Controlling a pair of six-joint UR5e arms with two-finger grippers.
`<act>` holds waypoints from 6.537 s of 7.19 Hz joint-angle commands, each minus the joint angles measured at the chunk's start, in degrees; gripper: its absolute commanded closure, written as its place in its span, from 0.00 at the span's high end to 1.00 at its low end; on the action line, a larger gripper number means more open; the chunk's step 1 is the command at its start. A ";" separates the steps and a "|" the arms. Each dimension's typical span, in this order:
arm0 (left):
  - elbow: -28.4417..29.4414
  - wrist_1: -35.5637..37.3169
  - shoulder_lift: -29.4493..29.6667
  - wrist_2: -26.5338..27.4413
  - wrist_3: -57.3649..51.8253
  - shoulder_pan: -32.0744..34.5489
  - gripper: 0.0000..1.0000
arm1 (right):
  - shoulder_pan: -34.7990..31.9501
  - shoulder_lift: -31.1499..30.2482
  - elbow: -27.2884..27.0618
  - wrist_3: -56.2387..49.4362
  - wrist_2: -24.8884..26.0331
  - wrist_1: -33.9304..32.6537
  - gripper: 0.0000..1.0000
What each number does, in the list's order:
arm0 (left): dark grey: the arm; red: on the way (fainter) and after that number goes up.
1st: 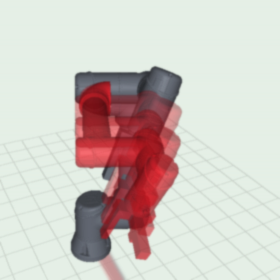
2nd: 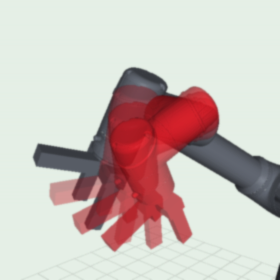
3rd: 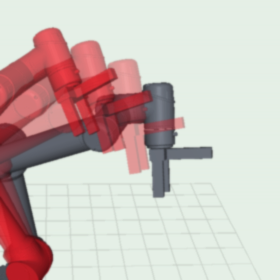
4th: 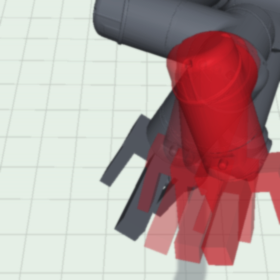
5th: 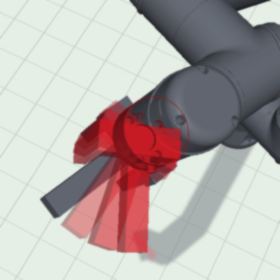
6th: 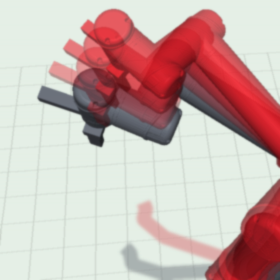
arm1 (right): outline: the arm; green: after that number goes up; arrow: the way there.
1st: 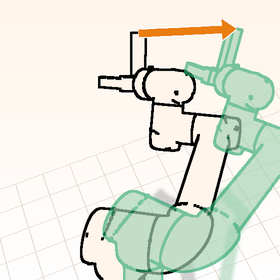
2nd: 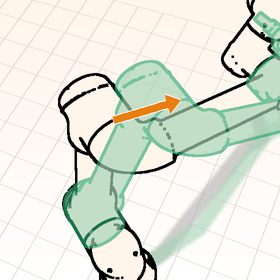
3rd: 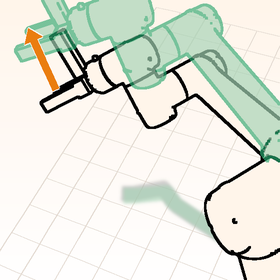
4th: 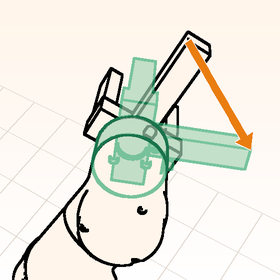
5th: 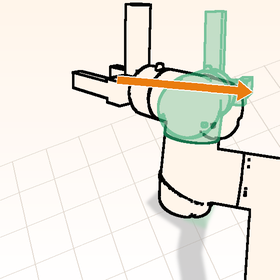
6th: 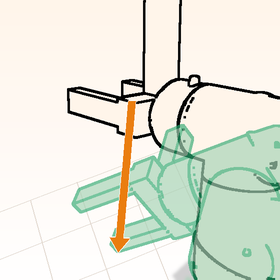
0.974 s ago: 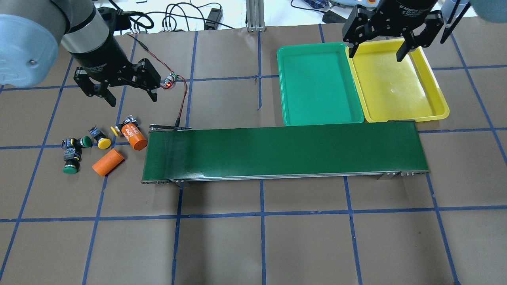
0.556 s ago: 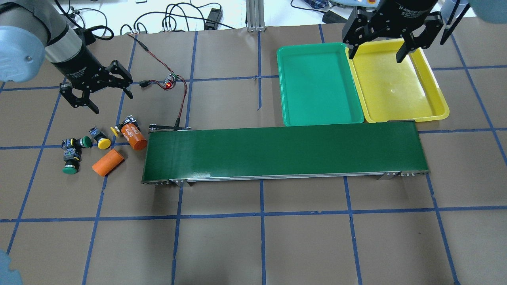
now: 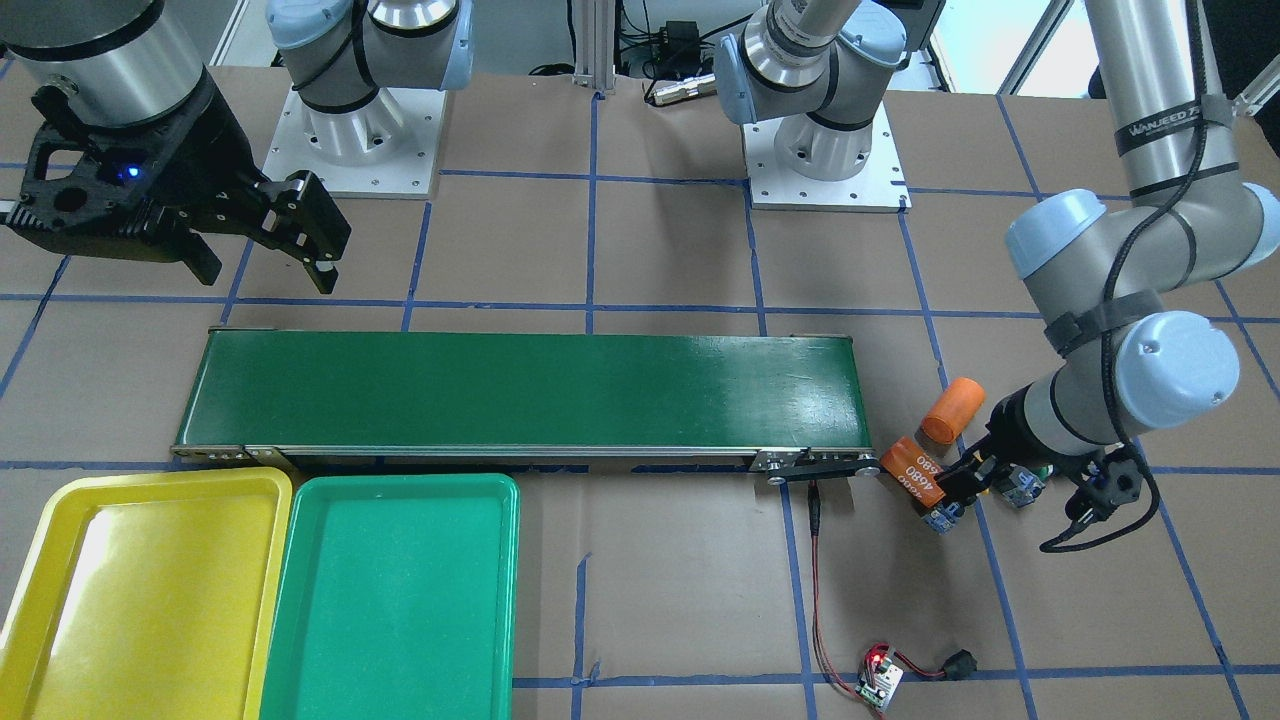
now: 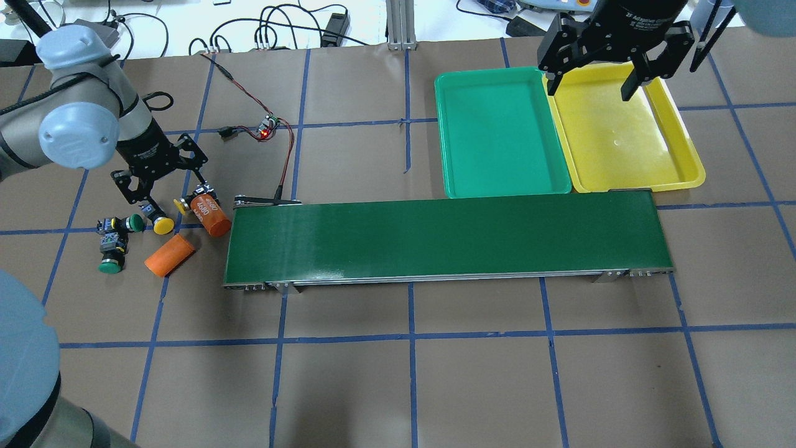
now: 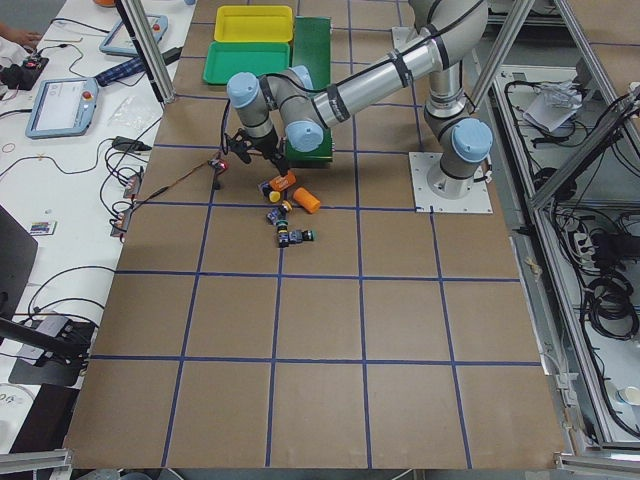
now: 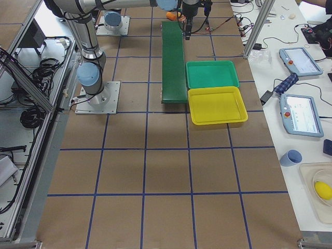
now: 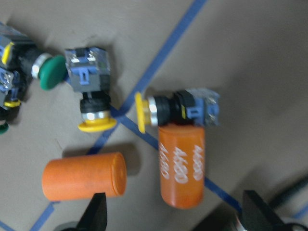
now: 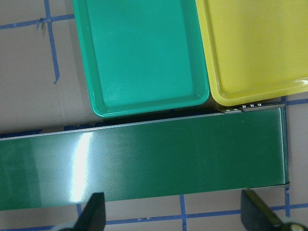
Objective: Sort buttons by color to trays
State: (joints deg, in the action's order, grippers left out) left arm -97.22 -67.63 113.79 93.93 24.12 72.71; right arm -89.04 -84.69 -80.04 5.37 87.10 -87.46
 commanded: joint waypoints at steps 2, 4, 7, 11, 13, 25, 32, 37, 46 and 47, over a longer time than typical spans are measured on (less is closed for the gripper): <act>-2.71 5.31 2.57 -5.24 3.56 -0.11 0.99 | 0.27 -0.03 0.06 -0.09 -0.35 -0.25 1.00; -2.62 5.40 3.89 -5.34 3.65 -0.11 0.97 | 0.18 -0.12 0.06 0.00 -0.44 0.01 1.00; -4.11 5.22 4.94 -6.92 2.33 -0.20 0.62 | 0.18 -0.03 -0.03 0.00 -0.44 0.19 1.00; -3.06 4.35 3.47 -6.84 -5.48 -1.07 0.00 | 0.18 -0.29 -0.03 -0.18 -0.27 0.01 1.00; -2.54 1.99 0.84 -6.83 -14.88 -1.34 0.00 | 0.18 -0.39 -0.12 0.00 0.00 0.19 1.00; -5.00 -9.47 -6.04 -7.51 32.14 11.49 1.00 | 0.18 -0.83 -0.12 -0.09 0.44 5.72 1.00; -4.56 -9.55 -7.80 -5.52 -26.62 -5.96 1.00 | 0.62 -0.74 -0.03 0.44 0.26 7.22 1.00; -11.82 -1.81 -5.86 -2.09 -68.01 -11.01 1.00 | 0.70 -0.21 -0.03 -0.09 -0.53 6.78 1.00; -15.73 10.15 -4.45 -4.73 -78.18 -10.39 0.05 | 0.71 -0.30 -0.03 -0.09 -0.62 6.69 1.00; -15.89 9.02 -6.46 -4.99 -78.26 -9.70 0.00 | 0.79 -0.30 -0.12 -0.18 -0.53 6.78 1.00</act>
State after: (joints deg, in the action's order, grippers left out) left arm -113.19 -57.74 109.19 88.97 -54.08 62.44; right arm -88.26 -84.99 -80.10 5.25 86.52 -80.71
